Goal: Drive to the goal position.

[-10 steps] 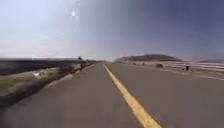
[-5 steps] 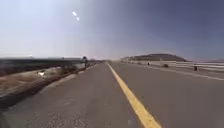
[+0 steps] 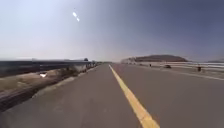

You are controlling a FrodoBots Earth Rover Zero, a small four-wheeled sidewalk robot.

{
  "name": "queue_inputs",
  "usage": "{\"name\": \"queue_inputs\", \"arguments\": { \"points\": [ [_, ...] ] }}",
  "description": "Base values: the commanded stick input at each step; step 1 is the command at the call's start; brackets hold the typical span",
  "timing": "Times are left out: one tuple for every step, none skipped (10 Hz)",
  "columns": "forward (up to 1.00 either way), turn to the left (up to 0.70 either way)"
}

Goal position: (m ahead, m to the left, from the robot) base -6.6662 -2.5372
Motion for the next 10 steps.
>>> {"name": "queue_inputs", "arguments": {
  "points": [
    [0.50, 0.00],
    [0.50, 0.00],
    [0.50, 0.00],
    [0.50, 0.00],
    [0.50, 0.00],
    [0.50, 0.00],
    [0.50, 0.00],
    [0.50, 0.00],
    [0.50, 0.00],
    [0.50, 0.00]
  ]
}}
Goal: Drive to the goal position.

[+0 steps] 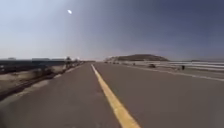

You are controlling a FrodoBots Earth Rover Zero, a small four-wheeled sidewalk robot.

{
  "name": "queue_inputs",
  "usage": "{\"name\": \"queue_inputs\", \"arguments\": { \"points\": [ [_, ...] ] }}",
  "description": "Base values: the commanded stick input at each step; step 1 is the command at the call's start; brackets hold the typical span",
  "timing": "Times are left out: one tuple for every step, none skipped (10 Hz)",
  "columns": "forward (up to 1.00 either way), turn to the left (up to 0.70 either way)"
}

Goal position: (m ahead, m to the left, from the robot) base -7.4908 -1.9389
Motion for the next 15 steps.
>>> {"name": "queue_inputs", "arguments": {
  "points": [
    [0.50, 0.00],
    [0.50, 0.00],
    [0.50, 0.00],
    [0.50, 0.00],
    [0.50, 0.00],
    [0.50, 0.00],
    [0.50, 0.00],
    [0.50, 0.00],
    [0.50, 0.00],
    [0.50, 0.00],
    [0.50, 0.00],
    [0.50, 0.00],
    [0.50, 0.00],
    [0.50, 0.00],
    [0.50, 0.00]
  ]
}}
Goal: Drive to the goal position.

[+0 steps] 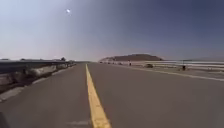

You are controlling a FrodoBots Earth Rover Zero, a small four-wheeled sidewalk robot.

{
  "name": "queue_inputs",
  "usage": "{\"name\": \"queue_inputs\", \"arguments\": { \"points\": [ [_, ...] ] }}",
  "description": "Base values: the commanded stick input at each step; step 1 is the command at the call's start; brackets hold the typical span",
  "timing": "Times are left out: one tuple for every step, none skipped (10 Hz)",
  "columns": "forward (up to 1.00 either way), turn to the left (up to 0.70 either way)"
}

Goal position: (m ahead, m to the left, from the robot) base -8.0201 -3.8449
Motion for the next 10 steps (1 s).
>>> {"name": "queue_inputs", "arguments": {
  "points": [
    [0.50, 0.00],
    [0.50, 0.00],
    [0.50, 0.00],
    [0.50, 0.00],
    [0.50, 0.00],
    [0.50, 0.00],
    [0.50, 0.00],
    [0.50, 0.07],
    [0.50, 0.31],
    [0.50, 0.50]
  ]
}}
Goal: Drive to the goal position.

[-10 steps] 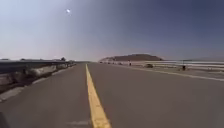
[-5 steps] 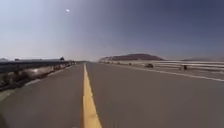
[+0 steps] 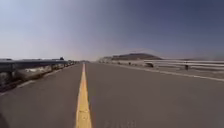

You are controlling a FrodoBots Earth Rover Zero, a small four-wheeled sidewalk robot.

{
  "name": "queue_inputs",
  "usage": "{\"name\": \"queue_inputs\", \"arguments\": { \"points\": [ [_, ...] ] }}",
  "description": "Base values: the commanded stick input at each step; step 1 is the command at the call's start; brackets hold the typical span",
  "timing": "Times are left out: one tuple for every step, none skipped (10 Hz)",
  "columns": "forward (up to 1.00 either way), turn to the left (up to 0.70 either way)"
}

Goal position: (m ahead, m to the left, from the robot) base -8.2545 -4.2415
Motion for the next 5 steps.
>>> {"name": "queue_inputs", "arguments": {
  "points": [
    [0.50, 0.50],
    [0.50, 0.00],
    [0.50, 0.00],
    [0.50, 0.00],
    [0.50, 0.00]
  ]
}}
